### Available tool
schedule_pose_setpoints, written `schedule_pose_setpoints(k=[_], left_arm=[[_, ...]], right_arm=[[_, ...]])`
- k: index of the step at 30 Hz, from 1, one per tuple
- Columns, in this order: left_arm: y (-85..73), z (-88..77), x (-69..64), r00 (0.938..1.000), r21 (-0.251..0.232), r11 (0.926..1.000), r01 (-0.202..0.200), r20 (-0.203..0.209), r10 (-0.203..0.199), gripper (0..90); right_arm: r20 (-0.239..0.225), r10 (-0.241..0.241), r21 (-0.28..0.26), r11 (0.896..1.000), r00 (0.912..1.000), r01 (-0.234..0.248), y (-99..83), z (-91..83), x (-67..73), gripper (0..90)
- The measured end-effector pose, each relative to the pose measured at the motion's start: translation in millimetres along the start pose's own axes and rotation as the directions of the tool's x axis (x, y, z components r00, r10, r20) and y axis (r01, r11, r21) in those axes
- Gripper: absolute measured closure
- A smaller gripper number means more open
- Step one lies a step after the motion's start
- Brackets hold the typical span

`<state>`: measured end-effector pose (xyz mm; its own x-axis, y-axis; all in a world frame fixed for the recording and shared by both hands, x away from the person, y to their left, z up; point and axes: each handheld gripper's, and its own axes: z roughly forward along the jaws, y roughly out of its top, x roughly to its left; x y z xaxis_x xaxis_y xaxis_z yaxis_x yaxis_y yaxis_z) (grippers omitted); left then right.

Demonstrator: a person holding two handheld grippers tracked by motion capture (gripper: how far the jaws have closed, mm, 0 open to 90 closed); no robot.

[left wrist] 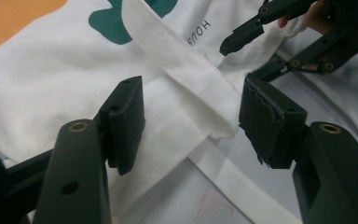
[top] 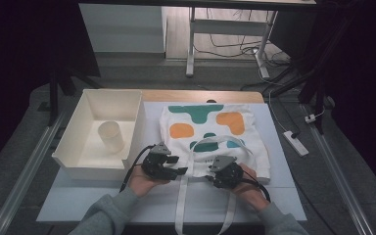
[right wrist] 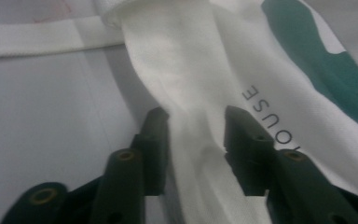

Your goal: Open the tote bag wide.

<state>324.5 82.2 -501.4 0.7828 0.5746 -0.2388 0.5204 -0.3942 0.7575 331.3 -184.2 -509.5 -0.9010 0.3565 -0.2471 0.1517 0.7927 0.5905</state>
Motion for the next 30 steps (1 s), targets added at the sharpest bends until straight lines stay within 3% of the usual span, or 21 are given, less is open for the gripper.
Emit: schedule_pose_setpoints(k=[8, 11, 14, 16, 21, 24, 30], left_arm=[[-1.5, 0.2, -1.2, 1.0000, 0.004, 1.0000, -0.002, -0.001, 0.002, 40.5], [-2.1, -1.8, -3.4, 0.9999, -0.006, 0.9999, -0.011, -0.002, 0.011, 40.7], [-1.8, -5.3, -6.9, 0.9997, -0.019, 0.9996, -0.022, 0.006, 0.022, 41.3], [-1.4, -7.5, -9.6, 0.9995, -0.033, 0.9991, -0.027, 0.014, 0.027, 42.7], [-0.5, -9.2, -18.2, 0.9979, -0.048, 0.9969, -0.062, 0.014, 0.063, 43.4], [0.6, -8.0, -25.6, 0.9945, -0.044, 0.9936, -0.104, 0.006, 0.105, 43.4], [3.2, 1.6, -31.3, 0.9918, -0.018, 0.9918, -0.126, 0.018, 0.127, 42.4]], right_arm=[[0.005, 0.044, 0.000, 0.999, 0.9990, -0.044, 0.6, -0.1, -6.8, 86.7], [0.015, 0.043, -0.004, 0.999, 0.9990, -0.043, 2.7, -1.9, -8.3, 87.3], [0.012, 0.086, -0.040, 0.995, 0.9962, -0.086, 4.6, -6.7, -14.4, 87.5], [0.009, 0.139, -0.086, 0.987, 0.9902, -0.138, 7.4, -14.0, -23.0, 87.6], [0.048, 0.170, -0.124, 0.979, 0.9842, -0.163, 11.1, -19.5, -31.5, 87.5], [0.045, 0.184, -0.130, 0.976, 0.9819, -0.177, 12.0, -18.0, -37.0, 87.5], [0.039, 0.217, -0.150, 0.966, 0.9753, -0.209, 15.2, -15.9, -50.9, 87.5]])
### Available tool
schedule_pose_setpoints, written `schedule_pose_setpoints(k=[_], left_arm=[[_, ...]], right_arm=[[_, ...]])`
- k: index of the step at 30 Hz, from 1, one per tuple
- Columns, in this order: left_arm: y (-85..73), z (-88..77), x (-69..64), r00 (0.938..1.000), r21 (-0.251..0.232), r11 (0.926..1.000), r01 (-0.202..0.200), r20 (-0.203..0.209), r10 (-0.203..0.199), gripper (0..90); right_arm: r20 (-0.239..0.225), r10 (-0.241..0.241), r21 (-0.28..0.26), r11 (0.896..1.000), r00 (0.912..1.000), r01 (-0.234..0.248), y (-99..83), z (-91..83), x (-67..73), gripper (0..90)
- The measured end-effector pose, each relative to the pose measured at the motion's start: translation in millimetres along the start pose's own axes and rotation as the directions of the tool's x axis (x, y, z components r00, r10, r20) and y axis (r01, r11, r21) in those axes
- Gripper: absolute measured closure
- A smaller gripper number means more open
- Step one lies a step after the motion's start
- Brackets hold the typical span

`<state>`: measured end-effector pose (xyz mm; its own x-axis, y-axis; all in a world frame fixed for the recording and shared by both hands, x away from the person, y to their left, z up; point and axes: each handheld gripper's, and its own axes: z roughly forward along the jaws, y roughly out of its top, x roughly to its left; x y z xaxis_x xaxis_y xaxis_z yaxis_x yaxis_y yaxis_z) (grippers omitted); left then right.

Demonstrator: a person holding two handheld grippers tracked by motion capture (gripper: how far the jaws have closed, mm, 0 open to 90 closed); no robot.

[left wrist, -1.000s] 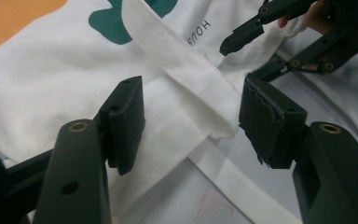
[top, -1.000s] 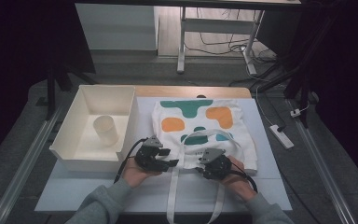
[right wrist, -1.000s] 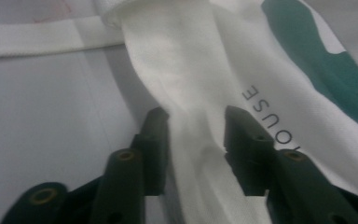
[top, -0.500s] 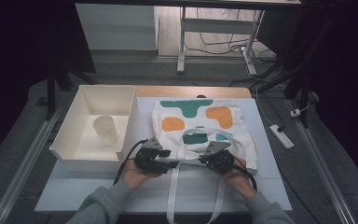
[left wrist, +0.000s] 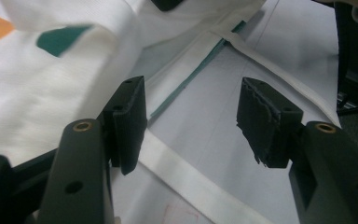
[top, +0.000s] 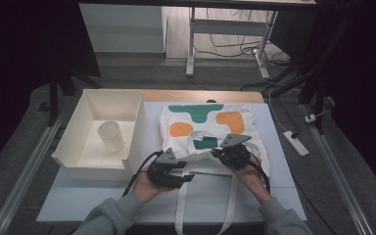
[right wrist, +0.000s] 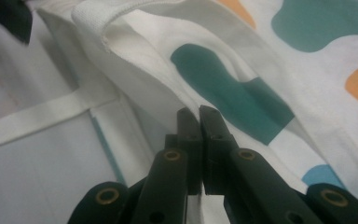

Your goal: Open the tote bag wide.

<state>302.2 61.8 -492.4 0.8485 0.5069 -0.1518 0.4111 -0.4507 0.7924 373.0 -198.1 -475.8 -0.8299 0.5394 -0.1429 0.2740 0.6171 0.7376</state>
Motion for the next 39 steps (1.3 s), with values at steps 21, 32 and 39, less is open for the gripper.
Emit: schedule_pose_setpoints(k=[21, 32, 39], left_arm=[[13.4, 43.2, 1.5, 0.9958, 0.134, 0.9886, -0.069, -0.050, 0.076, 38.6], [18.7, 57.4, 14.3, 0.9926, 0.192, 0.9805, -0.042, -0.104, 0.063, 25.3], [20.8, 66.3, 14.3, 0.9839, 0.241, 0.9678, -0.072, -0.142, 0.109, 21.0]], right_arm=[[-0.002, 0.076, -0.057, 0.995, 0.9971, -0.076, 14.8, 9.3, -27.7, 87.5], [-0.016, 0.088, -0.062, 0.994, 0.9959, -0.089, 14.5, 10.7, -30.9, 87.4], [-0.021, 0.093, -0.061, 0.994, 0.9954, -0.094, 14.3, 10.5, -31.1, 87.4]])
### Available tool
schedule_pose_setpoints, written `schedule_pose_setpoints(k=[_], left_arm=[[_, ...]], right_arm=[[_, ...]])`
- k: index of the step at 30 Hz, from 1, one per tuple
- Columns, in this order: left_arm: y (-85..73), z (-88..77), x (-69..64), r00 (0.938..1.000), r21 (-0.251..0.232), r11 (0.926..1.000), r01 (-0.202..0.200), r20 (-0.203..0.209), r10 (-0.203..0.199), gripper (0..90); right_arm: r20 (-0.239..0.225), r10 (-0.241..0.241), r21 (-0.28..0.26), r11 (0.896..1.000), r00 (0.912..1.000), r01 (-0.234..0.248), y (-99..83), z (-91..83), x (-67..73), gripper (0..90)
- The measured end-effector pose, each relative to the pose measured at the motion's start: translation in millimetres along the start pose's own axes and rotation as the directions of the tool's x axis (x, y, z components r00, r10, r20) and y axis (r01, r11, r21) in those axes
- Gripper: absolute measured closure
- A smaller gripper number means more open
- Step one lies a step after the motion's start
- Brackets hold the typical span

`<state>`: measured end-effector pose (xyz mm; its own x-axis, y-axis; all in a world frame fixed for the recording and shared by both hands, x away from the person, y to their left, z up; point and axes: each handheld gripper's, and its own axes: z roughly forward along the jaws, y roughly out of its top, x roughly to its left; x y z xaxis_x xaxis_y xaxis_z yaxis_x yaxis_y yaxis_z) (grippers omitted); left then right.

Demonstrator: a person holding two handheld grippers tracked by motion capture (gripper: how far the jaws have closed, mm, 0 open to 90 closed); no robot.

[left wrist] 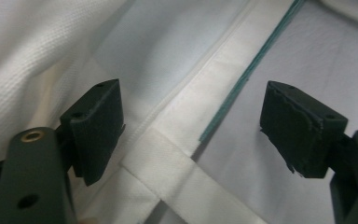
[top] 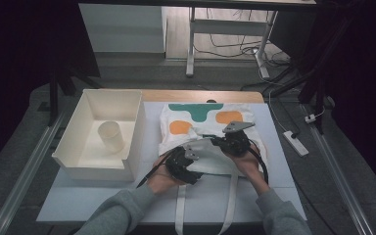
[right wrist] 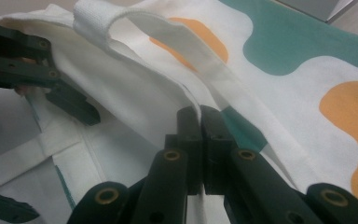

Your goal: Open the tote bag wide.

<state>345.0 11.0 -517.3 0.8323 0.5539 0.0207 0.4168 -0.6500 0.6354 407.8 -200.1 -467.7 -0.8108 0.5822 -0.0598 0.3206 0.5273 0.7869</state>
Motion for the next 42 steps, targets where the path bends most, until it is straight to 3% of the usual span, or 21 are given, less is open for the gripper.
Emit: schedule_pose_setpoints(k=[10, 13, 22, 32, 42], left_arm=[[-1.5, 9.4, 4.6, 0.9997, 0.051, 0.9987, -0.008, -0.024, 0.009, 22.4], [-2.1, 10.4, 6.5, 0.9999, 0.053, 0.9986, 0.005, -0.016, -0.004, 23.3], [-4.7, 8.9, 15.0, 0.9994, 0.041, 0.9990, 0.017, 0.030, -0.018, 40.9], [-4.9, 7.9, 20.2, 0.9994, 0.037, 0.9992, 0.018, 0.027, -0.019, 57.3], [-5.0, 6.9, 18.7, 0.9998, 0.033, 0.9993, 0.020, 0.009, -0.020, 67.3]], right_arm=[[-0.011, -0.005, 0.006, 1.000, 0.9999, 0.005, -0.1, 1.4, 0.5, 87.3], [-0.011, -0.006, 0.011, 1.000, 0.9999, 0.006, -0.2, 1.9, 1.5, 87.3], [-0.013, -0.009, 0.014, 1.000, 0.9999, 0.009, -0.3, 2.0, 1.8, 87.3], [-0.011, -0.011, 0.013, 1.000, 0.9999, 0.011, -0.1, 1.4, 2.3, 87.3], [-0.009, -0.018, 0.014, 1.000, 0.9998, 0.018, 0.0, 1.3, 2.7, 87.3]])
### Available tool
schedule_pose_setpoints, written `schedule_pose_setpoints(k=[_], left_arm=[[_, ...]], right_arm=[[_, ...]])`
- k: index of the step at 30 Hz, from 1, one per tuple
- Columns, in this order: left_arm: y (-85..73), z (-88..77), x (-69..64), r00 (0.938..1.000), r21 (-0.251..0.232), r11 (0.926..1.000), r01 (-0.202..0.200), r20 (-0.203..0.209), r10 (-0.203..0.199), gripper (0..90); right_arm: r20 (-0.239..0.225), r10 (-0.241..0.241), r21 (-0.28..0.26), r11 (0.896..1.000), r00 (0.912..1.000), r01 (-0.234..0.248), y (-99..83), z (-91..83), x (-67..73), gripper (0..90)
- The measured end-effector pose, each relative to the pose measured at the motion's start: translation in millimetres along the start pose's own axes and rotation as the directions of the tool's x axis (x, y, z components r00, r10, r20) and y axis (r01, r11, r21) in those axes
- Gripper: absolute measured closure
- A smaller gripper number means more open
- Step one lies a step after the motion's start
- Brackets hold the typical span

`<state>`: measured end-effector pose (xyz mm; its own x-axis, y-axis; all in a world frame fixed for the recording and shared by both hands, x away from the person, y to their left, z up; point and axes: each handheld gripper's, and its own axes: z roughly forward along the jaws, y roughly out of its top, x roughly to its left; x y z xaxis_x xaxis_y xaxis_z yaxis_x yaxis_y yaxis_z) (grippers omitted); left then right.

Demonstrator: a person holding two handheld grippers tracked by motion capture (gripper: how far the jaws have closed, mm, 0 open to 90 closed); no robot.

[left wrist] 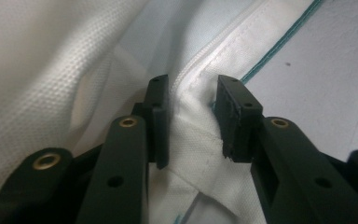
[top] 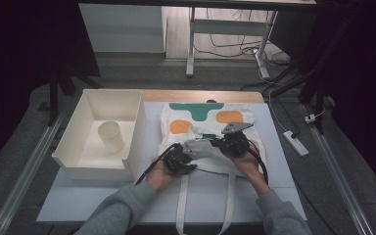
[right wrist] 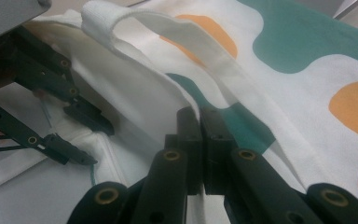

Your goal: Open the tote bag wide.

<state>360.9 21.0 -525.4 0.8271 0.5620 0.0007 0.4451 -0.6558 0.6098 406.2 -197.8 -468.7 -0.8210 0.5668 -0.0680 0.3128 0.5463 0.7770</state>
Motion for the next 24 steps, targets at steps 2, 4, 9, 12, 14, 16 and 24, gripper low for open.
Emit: schedule_pose_setpoints(k=[2, 4, 9, 12, 14, 16, 24], left_arm=[[-0.1, -0.4, -1.1, 1.0000, -0.001, 1.0000, -0.003, -0.004, 0.003, 70.0], [0.0, -1.0, -1.7, 1.0000, 0.001, 1.0000, -0.007, -0.003, 0.007, 71.5], [-0.4, -4.2, -1.8, 0.9997, -0.006, 0.9999, -0.015, 0.017, 0.015, 76.1], [-0.6, -7.6, -2.4, 0.9992, -0.013, 0.9996, -0.024, 0.031, 0.024, 77.2], [-1.1, -11.2, -3.6, 0.9987, -0.023, 0.9993, -0.030, 0.041, 0.031, 77.4], [-1.7, -16.0, -4.8, 0.9976, -0.042, 0.9984, -0.038, 0.055, 0.040, 77.5], [-5.4, -36.1, -13.1, 0.9924, -0.097, 0.9929, -0.070, 0.094, 0.079, 77.6]], right_arm=[[0.000, 0.000, 0.000, 1.000, 1.0000, 0.000, -0.1, -0.1, -0.1, 87.3], [0.002, 0.001, -0.002, 1.000, 1.0000, -0.001, -0.1, -0.2, -0.2, 87.3], [0.006, 0.000, -0.004, 1.000, 1.0000, 0.000, 0.5, -1.4, 0.0, 87.3], [0.010, -0.001, -0.005, 1.000, 0.9999, 0.001, 0.8, -2.0, -0.1, 87.3], [0.015, 0.000, -0.003, 1.000, 0.9999, 0.000, 1.1, -2.7, 0.1, 87.3], [0.019, 0.000, -0.007, 1.000, 0.9998, 0.000, 1.5, -3.6, 0.3, 87.4], [0.035, -0.007, -0.011, 1.000, 0.9994, 0.007, 5.1, -8.5, 1.1, 87.4]])
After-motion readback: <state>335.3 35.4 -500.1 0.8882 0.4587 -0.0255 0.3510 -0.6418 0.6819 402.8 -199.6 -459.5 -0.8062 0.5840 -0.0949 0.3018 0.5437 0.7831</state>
